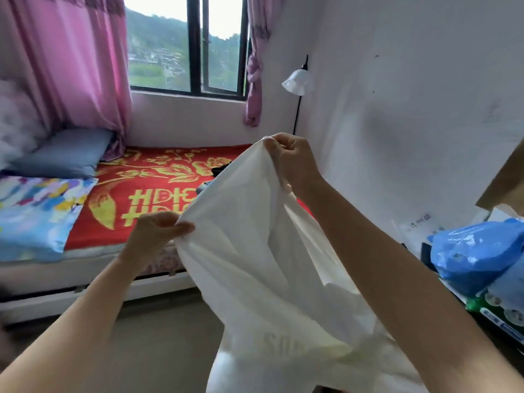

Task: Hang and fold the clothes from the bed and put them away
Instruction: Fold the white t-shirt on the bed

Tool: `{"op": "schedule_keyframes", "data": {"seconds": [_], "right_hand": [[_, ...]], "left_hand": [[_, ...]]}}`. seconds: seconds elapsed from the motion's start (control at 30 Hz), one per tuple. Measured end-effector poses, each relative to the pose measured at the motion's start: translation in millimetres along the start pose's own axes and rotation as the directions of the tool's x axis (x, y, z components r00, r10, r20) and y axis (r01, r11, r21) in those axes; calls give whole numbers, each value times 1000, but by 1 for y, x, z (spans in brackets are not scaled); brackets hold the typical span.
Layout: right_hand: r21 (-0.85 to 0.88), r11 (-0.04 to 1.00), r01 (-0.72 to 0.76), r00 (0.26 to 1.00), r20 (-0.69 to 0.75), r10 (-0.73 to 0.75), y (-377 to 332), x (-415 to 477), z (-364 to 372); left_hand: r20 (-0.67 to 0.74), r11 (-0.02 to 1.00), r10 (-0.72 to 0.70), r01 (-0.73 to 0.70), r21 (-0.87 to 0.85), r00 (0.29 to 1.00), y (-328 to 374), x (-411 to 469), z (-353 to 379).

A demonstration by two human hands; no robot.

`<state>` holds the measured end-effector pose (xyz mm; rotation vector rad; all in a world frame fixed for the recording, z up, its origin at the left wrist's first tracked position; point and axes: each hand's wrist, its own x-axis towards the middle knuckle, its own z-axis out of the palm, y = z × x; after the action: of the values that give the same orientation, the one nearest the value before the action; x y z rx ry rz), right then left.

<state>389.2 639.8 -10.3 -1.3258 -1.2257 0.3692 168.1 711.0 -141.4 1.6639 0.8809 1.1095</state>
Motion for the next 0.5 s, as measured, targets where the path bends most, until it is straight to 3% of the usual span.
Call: {"op": "schedule_keyframes", "data": {"seconds": [0.3,0.5], "right_hand": [[58,998,19,999,40,-22,12,21,13],[0,1000,31,996,80,-31,27,24,13]], "left_hand": [[-174,991,122,-111,74,977,25,17,-50],[-297,987,148,-161,-19,943,39,38,-62]]}}
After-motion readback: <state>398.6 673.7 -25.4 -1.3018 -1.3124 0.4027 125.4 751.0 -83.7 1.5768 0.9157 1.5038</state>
